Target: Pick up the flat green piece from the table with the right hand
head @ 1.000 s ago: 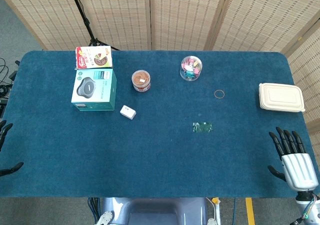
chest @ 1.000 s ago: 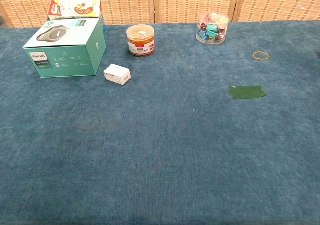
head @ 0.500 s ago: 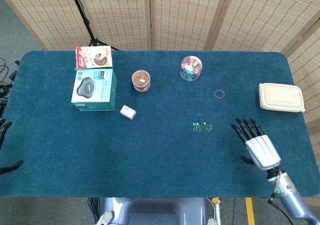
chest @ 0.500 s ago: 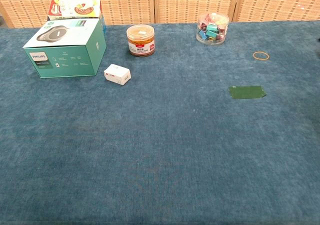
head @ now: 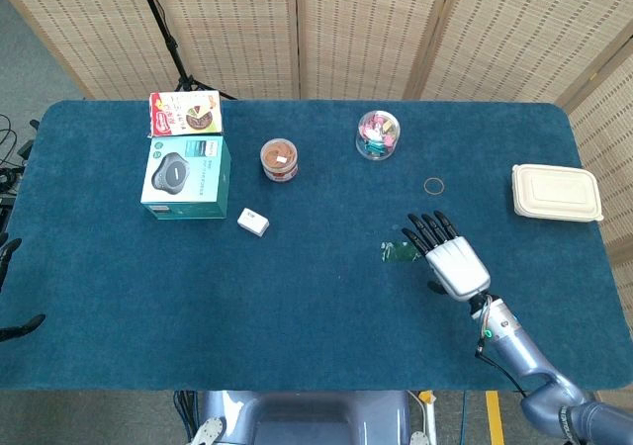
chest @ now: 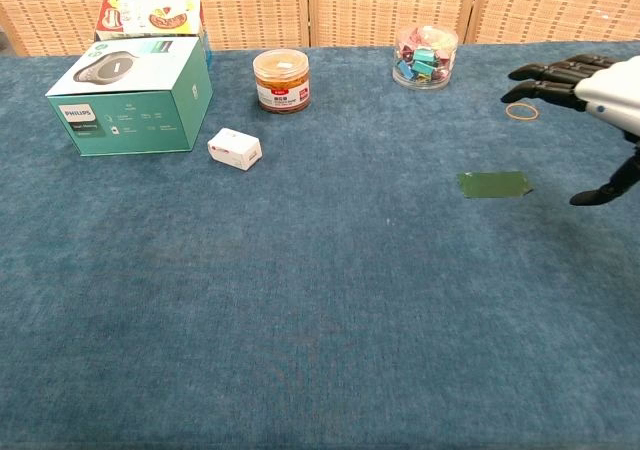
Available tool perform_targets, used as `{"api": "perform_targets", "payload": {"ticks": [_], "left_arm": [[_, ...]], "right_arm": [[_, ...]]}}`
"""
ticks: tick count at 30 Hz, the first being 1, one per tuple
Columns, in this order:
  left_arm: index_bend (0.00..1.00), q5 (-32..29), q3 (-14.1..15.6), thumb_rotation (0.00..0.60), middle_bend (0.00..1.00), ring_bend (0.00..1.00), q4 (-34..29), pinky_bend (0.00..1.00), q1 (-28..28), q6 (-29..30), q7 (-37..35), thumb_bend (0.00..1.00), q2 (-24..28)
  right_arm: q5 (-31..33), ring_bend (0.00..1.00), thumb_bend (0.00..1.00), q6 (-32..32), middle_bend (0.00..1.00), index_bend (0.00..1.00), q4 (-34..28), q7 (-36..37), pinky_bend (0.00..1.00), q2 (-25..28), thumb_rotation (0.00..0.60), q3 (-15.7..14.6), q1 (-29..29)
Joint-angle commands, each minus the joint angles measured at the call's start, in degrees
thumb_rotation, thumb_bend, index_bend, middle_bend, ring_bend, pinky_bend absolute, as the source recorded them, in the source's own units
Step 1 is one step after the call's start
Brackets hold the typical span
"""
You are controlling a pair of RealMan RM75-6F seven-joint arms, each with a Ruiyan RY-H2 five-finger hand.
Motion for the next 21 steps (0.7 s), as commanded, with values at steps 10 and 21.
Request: {"api": "perform_targets", "payload": {"ticks": [10, 21], "left_arm": [[0.0, -0.5, -0.1, 0.6, 0.0, 0.0, 0.0, 0.07, -0.3, -0.7, 0.7, 0.0, -0.1], [0.0, -1.2, -0.3, 0.6, 0.0, 0.0, 0.0, 0.07, -0.6, -1.1, 0.9, 0.0, -0.2]], "right_arm": [[4.7, 0.0, 0.0, -5.0, 0.0, 0.12, 5.0, -7.1, 0.0, -5.7, 0.6, 1.6, 4.6], [8.6, 0.0, 0.0, -7.0, 0.0, 0.13, 9.7, -8.1, 0.0, -9.9, 0.6, 2.0, 6.6]]}}
